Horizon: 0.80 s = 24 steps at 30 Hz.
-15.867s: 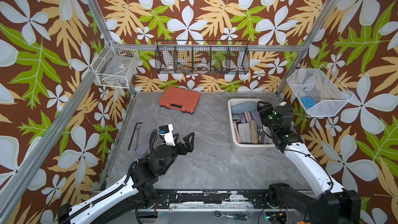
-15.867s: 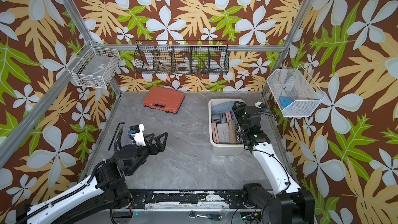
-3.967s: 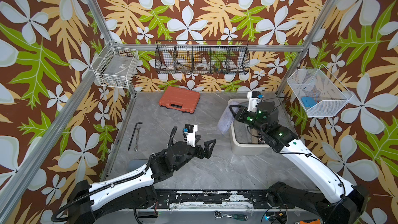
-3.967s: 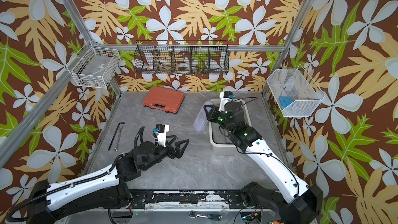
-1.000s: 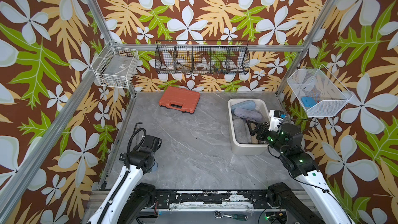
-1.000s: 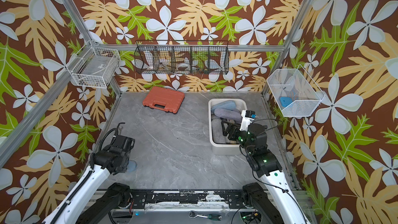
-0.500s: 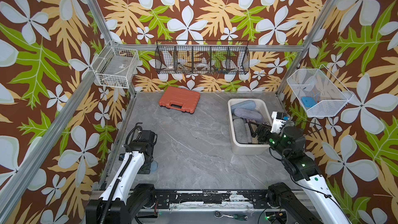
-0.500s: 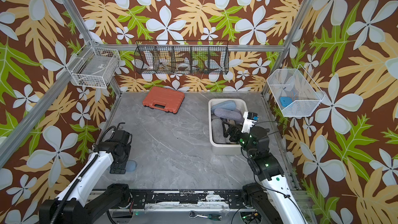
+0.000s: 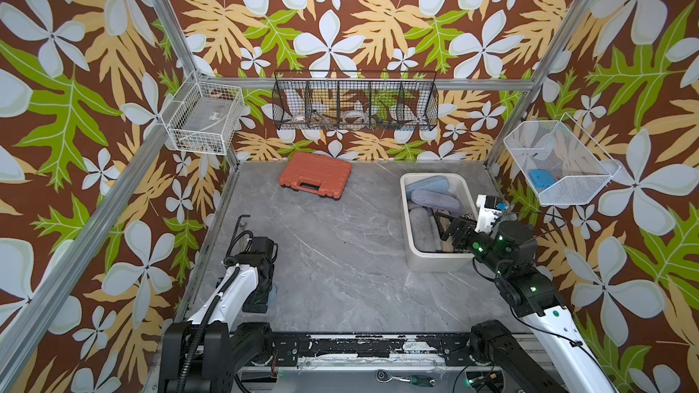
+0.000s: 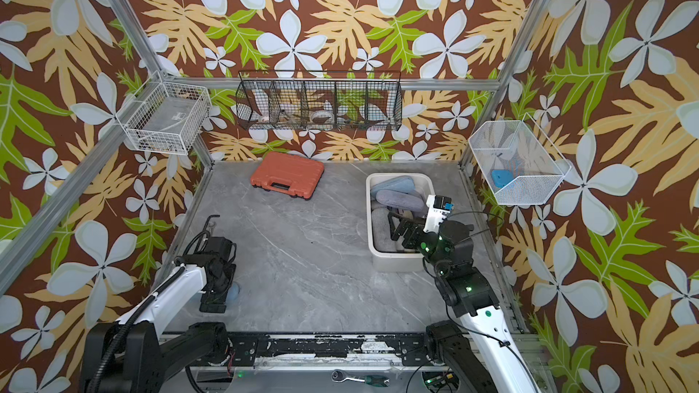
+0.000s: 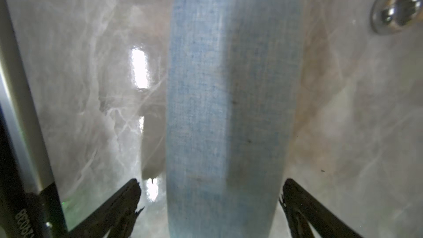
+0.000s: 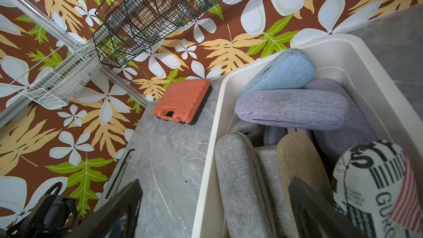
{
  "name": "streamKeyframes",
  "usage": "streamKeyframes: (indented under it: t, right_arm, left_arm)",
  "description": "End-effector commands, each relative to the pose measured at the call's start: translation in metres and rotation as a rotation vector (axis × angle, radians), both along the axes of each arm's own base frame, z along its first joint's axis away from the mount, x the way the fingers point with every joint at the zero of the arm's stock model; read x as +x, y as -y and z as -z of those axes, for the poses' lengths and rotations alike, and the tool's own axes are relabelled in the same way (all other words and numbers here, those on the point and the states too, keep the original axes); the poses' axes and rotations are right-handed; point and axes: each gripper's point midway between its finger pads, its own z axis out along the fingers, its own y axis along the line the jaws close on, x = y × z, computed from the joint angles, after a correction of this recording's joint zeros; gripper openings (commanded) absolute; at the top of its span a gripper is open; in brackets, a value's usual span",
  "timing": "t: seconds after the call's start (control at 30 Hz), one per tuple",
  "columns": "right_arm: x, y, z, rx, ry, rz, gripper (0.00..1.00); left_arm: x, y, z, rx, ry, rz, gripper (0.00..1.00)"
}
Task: Put the glasses cases into the storage boxes
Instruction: Pick up the glasses case at the center of the board.
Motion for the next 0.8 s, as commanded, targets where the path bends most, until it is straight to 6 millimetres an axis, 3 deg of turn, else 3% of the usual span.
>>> streamKeyframes:
  t: [0.0, 0.33, 0.43, 0.57, 0.77]
  right_arm:
    - [0.001, -0.002, -0.005, 0.008, 0.017, -0.011, 0.98]
    - [-0.003, -0.003, -0.013, 0.023, 0.025, -0.016, 0.95]
    - [-0.003, -0.004, -0.015, 0.03, 0.026, -0.023, 0.94]
    - [-0.004, -0.005, -0.017, 0.038, 0.026, -0.027, 0.93]
    - [-0.003, -0.007, -0.019, 0.055, 0.026, -0.036, 0.93]
  left_arm:
    - [0.005, -0.002, 0.005, 0.009, 0.03, -0.003, 0.94]
    - [0.024, -0.009, 0.002, 0.072, 0.165, 0.117, 0.69]
    - [0.037, -0.009, -0.005, 0.099, 0.241, 0.2, 0.67]
    - [0.034, -0.012, -0.011, 0.132, 0.24, 0.254, 0.67]
    - [0.035, 0.001, -0.009, 0.091, 0.263, 0.344, 0.65]
